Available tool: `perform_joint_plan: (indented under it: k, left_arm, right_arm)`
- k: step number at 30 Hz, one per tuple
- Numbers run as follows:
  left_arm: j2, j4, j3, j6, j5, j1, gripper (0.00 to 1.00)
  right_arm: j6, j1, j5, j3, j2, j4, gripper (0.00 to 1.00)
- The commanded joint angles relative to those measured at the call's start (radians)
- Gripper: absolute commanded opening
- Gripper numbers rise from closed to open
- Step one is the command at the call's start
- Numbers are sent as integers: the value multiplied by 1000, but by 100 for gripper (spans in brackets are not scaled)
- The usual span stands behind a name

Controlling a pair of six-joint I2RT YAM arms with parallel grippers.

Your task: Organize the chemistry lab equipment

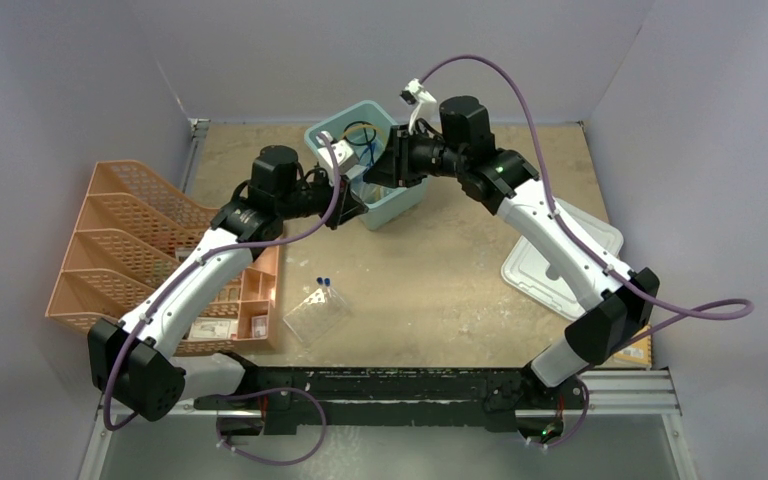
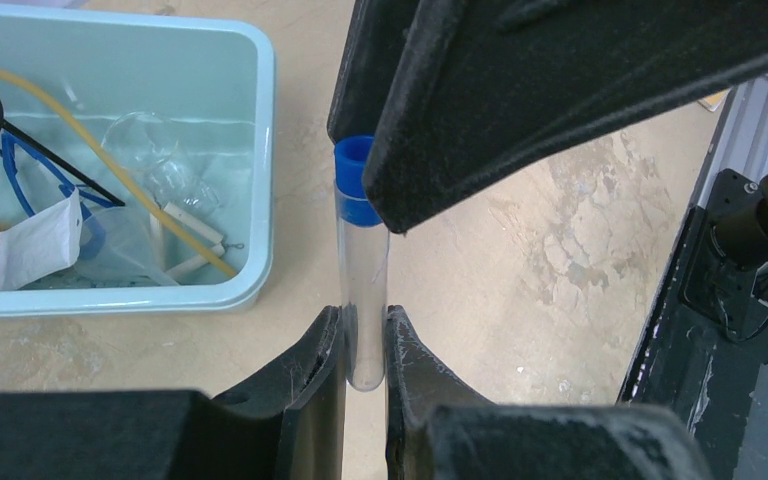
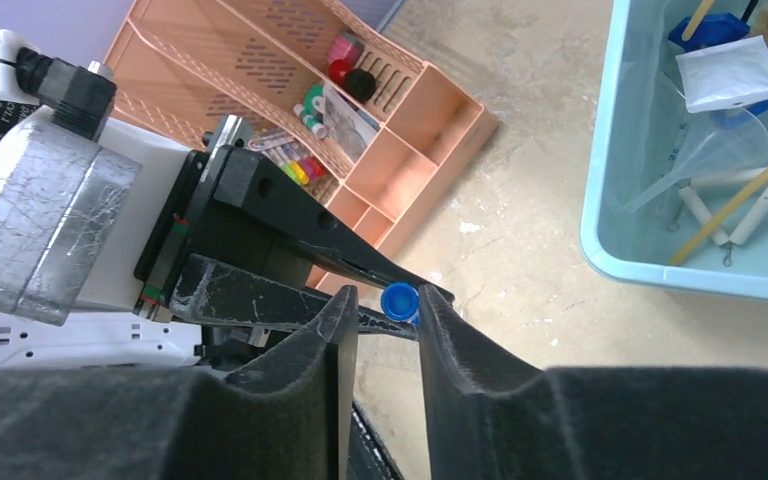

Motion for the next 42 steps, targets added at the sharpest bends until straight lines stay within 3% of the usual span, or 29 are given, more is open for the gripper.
perform_joint_plan:
  k: [1, 13, 19, 24, 32, 37, 42]
  left_arm:
    - [-10, 5, 36, 55, 36, 2, 0]
    - [-9, 8, 33, 62, 33, 2, 0]
    - [-10, 9, 27, 51, 14, 2, 0]
    - [0, 55, 17, -119, -81, 3, 35]
    - [-37, 56, -24, -154, -195, 8, 40]
    - [-74, 128, -67, -204, -317, 9, 41]
    - [-124, 210, -103, -354, -710, 11, 43]
  right_arm:
    - [-15, -5, -50, 56, 0, -5, 29]
    - [-20, -4, -77, 64, 36, -45, 31]
    - [-28, -4, -69, 40, 10, -6, 16]
    - [-94, -5, 36, 5, -22, 13, 11]
    - [-211, -5, 275, -173, -116, 93, 10]
    - [-275, 4, 349, -344, -219, 173, 11]
    - [-304, 87, 410, -522, -317, 240, 12]
